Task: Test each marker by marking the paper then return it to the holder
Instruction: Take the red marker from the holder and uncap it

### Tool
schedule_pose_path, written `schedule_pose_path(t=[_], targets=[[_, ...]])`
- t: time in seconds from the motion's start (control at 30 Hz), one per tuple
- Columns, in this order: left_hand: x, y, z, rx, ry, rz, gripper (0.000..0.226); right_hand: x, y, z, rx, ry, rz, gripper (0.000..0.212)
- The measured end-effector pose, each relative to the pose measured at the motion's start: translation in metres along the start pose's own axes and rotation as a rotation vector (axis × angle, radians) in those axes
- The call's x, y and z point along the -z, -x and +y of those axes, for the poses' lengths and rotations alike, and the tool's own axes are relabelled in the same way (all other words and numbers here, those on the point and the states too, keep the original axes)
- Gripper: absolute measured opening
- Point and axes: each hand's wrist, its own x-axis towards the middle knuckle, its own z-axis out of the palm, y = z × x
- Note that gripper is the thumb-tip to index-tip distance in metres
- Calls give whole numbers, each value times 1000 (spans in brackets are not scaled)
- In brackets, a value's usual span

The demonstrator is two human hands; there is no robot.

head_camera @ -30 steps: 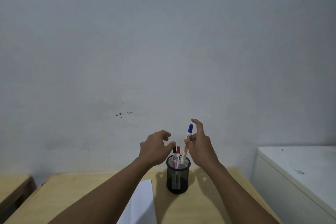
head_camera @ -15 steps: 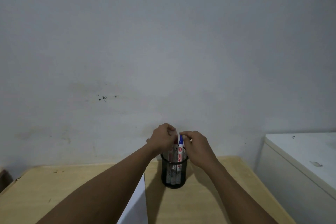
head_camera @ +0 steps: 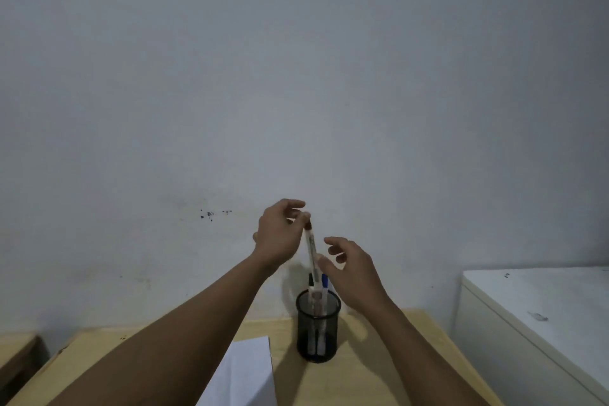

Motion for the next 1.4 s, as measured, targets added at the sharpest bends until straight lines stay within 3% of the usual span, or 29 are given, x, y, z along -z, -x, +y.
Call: schedule_pose_path(t=[0.07,0.17,0.37,0.43,0.6,0.8,0.93,1.23,1.4], targets=[[26,4,22,-11,82,56,12,-1,7,-24,-27,-59,-123,42],[69,19,44,-1,211,131,14,-3,20,-56,5,-134,-127,30],[147,71,45,118,257,132,16,-6,49,-113,-169,-989,-57,16],[161,88,44,168,217,78,18,-18,57,-131,-209,-1128,-91,10],[181,118,46,244,263,29,16,-51,77,-169,-183,-1077,-173,11],[205,131,52,292,331,123,13,-68,93,-187,-140,-1160,-212,2],[215,132,48,337,343,147,21,-73,96,-190,-80,-1110,-260,11],[216,125,7,434,305,178,26,-95,92,-163,-34,-1009,-382,22],[211,120,-42,357,200,218,28,-115,82,-128,-121,-999,-335,16]])
